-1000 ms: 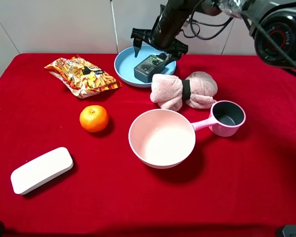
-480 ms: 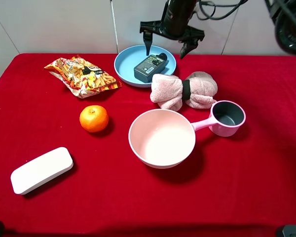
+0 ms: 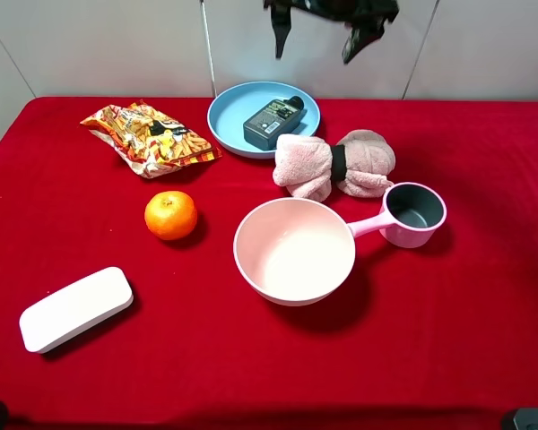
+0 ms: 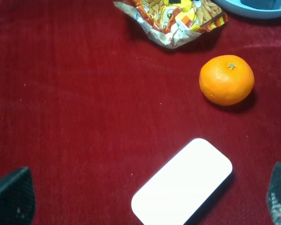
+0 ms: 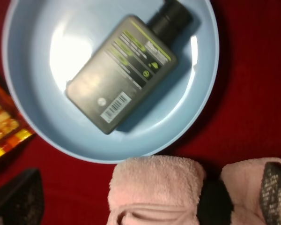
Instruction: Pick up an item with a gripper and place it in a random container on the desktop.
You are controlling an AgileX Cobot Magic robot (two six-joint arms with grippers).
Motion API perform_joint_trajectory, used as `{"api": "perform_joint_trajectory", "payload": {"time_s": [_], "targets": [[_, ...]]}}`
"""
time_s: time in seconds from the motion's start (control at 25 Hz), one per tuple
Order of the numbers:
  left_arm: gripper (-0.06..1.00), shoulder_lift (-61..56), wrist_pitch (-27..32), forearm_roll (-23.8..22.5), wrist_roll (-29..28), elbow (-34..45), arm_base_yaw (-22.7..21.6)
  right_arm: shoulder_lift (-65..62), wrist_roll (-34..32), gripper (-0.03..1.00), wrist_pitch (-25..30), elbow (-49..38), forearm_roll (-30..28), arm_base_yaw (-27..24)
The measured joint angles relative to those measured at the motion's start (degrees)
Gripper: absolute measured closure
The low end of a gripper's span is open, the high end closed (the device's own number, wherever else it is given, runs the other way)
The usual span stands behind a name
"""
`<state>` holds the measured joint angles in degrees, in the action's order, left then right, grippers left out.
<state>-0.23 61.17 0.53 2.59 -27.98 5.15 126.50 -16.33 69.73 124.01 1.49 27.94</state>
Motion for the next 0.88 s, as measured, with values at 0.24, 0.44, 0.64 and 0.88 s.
{"api": "perform_joint_trajectory", "payload": {"time_s": [0.24, 0.44, 0.64, 0.88], "targets": [[-0.05, 0.0, 0.0, 0.0, 0.0, 0.0, 0.0, -7.6, 3.3, 0.28, 0.1, -6.1, 0.0, 0.0], [-0.05, 0.0, 0.0, 0.0, 0.0, 0.0, 0.0, -15.2, 7.6, 0.28, 0.1, -14.8, -0.1, 0.0], [-0.05, 0.0, 0.0, 0.0, 0.0, 0.0, 0.0, -23.4, 9.6, 0.28, 0.2, -22.6, -0.4, 0.0], [-0.05, 0.0, 0.0, 0.0, 0.0, 0.0, 0.0, -32.3, 10.4, 0.28, 0.2, -29.3, -2.1, 0.0]]}}
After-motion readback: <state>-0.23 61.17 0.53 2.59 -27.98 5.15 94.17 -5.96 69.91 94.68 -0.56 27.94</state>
